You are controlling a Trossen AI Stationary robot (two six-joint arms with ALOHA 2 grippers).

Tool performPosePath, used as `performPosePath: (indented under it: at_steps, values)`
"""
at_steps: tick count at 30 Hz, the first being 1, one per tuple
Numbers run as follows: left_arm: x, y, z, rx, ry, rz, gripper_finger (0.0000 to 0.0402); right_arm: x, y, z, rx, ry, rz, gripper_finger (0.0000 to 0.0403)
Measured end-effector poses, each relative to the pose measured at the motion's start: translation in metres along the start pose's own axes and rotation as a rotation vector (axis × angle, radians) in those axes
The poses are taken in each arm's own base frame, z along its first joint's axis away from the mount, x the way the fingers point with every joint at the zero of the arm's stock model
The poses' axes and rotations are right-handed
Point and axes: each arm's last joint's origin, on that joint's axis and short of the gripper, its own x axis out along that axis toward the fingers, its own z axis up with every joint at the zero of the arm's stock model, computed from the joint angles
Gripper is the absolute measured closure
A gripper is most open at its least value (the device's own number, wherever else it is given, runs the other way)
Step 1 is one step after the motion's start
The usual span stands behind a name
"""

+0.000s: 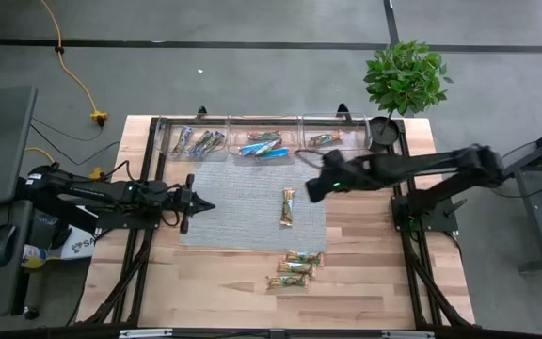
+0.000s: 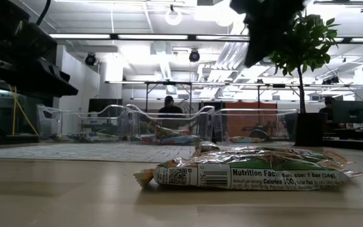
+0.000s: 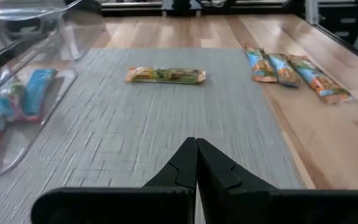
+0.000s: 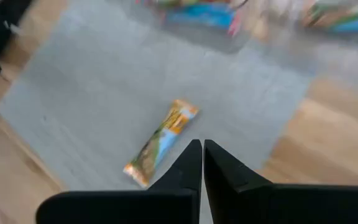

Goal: Pick and place Granola Bars by type
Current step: Put the yellow granola bar into the right transparent bin

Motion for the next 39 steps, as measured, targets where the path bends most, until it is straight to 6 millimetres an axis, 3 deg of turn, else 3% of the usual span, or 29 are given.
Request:
performPosePath:
  at_steps: [5, 13, 17, 29, 39]
  values:
    - [0.000, 0.000, 0.000, 0.043, 0.004, -0.004, 0.0401, 0.043, 0.026, -0.011, 0.059, 0.088, 0.003, 0.0403]
    - [0.000, 0.000, 0.000, 0.046, 0.004, -0.002, 0.0401, 0.090, 0.037, -0.027, 0.138, 0.158, -0.022, 0.0399]
    - [0.000, 0.000, -0.001, 0.039, 0.004, -0.001, 0.0402, 0.103, 0.041, -0.031, 0.149, 0.181, 0.000, 0.0371]
    - [0.000, 0.000, -0.001, 0.038, 0.004, -0.009, 0.0401, 0.129, 0.040, -0.029, 0.199, 0.213, 0.012, 0.0206]
    - [0.000, 0.000, -0.001, 0.036, 0.004, -0.011, 0.0401, 0.162, 0.026, -0.025, 0.259, 0.346, 0.005, 0.0191]
